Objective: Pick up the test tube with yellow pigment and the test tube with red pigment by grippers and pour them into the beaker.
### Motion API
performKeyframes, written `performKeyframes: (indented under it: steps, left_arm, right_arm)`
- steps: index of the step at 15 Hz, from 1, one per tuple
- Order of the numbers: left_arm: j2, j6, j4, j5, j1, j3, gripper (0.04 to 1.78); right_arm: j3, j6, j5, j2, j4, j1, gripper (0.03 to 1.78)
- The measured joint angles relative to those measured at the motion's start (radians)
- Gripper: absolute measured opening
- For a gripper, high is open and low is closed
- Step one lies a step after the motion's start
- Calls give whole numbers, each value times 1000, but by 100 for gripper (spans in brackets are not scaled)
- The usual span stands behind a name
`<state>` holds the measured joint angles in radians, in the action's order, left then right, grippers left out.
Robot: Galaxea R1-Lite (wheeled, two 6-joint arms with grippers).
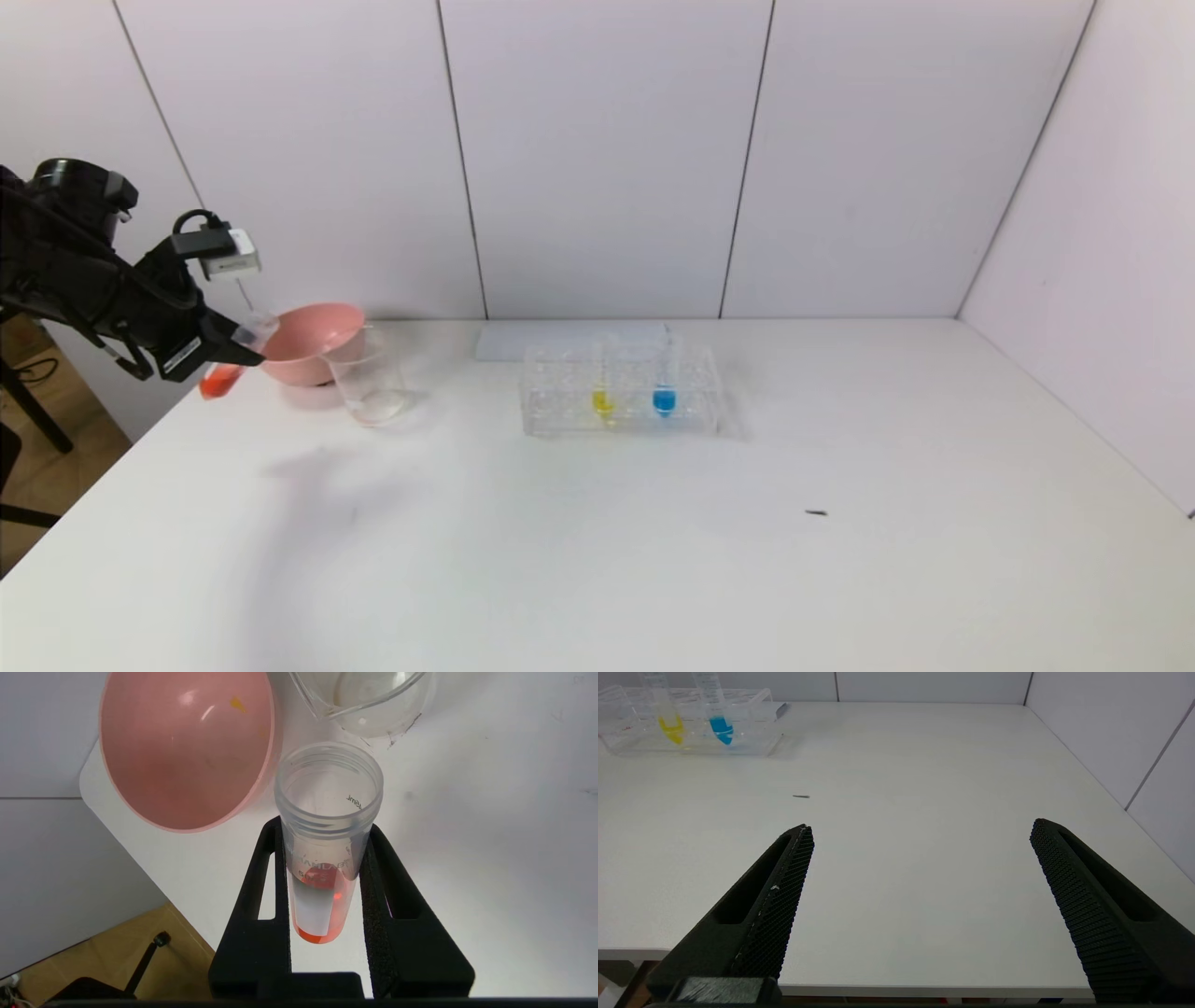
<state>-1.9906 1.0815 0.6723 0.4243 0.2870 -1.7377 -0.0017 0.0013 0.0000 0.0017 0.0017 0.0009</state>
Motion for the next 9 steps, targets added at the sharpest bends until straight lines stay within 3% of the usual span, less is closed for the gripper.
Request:
performKeyframes:
  steps: [9]
  left_arm:
    - [-8,35,35,-13,7,-34,45]
  right_arm:
    - [0,0,0,0,0,0,170]
